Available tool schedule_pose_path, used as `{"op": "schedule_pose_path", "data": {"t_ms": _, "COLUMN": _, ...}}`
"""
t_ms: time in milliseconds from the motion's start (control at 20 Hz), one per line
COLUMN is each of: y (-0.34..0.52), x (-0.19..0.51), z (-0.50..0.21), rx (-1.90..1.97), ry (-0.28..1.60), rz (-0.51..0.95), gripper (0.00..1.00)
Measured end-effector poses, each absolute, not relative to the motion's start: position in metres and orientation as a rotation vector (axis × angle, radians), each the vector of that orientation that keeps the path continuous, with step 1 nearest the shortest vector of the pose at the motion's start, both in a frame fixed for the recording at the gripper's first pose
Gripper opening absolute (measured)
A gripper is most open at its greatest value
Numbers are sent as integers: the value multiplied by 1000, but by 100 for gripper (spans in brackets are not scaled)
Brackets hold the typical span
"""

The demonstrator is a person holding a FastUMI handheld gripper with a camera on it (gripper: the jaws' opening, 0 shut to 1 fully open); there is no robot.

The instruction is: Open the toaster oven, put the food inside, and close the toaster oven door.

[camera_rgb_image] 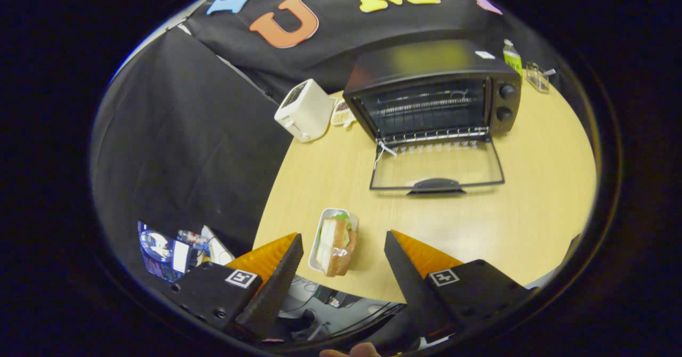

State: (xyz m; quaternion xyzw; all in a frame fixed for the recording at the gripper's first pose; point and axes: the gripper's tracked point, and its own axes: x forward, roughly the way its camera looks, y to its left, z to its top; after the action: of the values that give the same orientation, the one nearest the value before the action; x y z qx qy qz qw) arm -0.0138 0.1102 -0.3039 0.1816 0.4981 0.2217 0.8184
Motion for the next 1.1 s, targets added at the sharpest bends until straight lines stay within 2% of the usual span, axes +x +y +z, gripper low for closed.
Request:
{"op": "schedule_pose_path", "data": {"t_ms": 200, "y": 137, "x": -24, "z": -332, "rx": 466, "ry": 1192, "rz": 506, "gripper": 100}}
{"op": "schedule_pose_path", "data": {"t_ms": 550, "y": 166, "x": -19, "z": -374, "rx": 509, "ry": 1316, "rz": 544, "gripper": 97}}
{"op": "schedule_pose_path", "data": {"t_ms": 1000, "y": 172, "x": -13, "z": -392, "rx": 583, "ry": 1382, "rz": 529, "gripper": 45}}
{"op": "schedule_pose_path", "data": {"t_ms": 1100, "y": 170, "x": -13, "z": -384, "rx": 578, "ry": 1370, "rz": 540, "gripper": 39}}
